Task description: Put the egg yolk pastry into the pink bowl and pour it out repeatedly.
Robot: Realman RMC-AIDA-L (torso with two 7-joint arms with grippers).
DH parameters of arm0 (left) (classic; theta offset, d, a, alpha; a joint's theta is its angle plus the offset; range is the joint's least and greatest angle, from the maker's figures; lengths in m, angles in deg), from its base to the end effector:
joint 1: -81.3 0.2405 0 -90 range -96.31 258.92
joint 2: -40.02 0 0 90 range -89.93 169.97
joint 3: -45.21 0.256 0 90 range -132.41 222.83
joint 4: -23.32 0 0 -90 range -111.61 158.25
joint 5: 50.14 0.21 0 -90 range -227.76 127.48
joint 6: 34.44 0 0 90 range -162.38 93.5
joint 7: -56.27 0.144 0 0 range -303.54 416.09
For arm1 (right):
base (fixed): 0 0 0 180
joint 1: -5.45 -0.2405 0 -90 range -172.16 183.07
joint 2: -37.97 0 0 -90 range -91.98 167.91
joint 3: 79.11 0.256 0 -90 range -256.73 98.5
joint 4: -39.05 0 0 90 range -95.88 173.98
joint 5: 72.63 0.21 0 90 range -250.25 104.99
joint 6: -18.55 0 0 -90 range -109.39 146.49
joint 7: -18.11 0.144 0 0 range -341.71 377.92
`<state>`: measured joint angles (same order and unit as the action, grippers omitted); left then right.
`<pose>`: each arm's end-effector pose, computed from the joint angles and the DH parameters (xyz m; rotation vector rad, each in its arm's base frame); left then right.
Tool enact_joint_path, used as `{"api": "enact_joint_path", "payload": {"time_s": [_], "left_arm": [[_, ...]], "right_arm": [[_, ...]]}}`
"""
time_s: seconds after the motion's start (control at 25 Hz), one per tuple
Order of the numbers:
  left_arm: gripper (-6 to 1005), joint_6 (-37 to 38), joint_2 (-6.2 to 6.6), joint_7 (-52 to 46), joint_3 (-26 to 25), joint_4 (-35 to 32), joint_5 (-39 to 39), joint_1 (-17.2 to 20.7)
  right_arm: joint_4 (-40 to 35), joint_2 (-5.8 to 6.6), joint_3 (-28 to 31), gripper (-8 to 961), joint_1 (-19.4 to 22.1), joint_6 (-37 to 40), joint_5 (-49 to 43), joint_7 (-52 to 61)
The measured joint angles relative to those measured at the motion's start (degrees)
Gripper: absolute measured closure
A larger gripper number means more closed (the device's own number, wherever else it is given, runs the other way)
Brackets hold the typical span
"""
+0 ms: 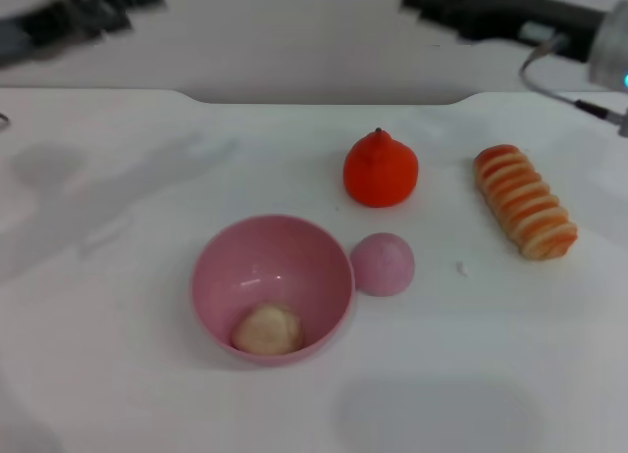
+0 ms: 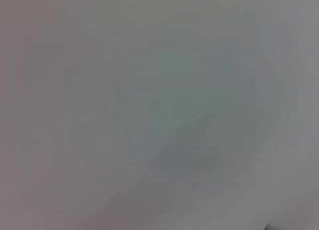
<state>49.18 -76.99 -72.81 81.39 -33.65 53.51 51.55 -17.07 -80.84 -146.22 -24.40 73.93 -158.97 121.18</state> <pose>-0.2315 0.3779 0.1053 -2.1978 -1.3118 -1.0582 0.1720 0.4136 0.0303 -2.3004 0.7461 0.8933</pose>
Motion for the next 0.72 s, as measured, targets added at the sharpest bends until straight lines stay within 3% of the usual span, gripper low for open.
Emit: {"api": "enact_joint_path", "payload": {"time_s": [0.12, 0.24, 0.4, 0.56, 0.72], "left_arm": [[165, 1.47, 0.12, 9.01, -4.13, 5.76, -14.32, 3.41], [166, 1.64, -0.57, 20.59, -7.18, 10.96, -26.1, 7.08], [166, 1.78, -1.0, 40.05, -8.23, 20.88, -40.13, 10.57], [166, 2.75, -1.18, 66.51, -8.33, 31.1, -49.2, 12.06], [166, 5.98, -1.48, 91.63, -8.33, 41.25, -51.9, 12.42]], "right_arm": [[9.25, 0.19, 5.39, 459, 0.55, 1.55, 15.56, -6.61], [18.62, 0.29, 10.12, 459, 0.99, 4.64, 28.8, -14.07], [29.67, 0.08, 13.56, 459, 1.29, 7.77, 44.45, -26.12], [39.39, -0.31, 14.01, 459, 0.86, 10.24, 57.83, -48.02], [51.16, -0.73, 13.74, 459, -0.93, 15.52, 68.09, -71.77]]}}
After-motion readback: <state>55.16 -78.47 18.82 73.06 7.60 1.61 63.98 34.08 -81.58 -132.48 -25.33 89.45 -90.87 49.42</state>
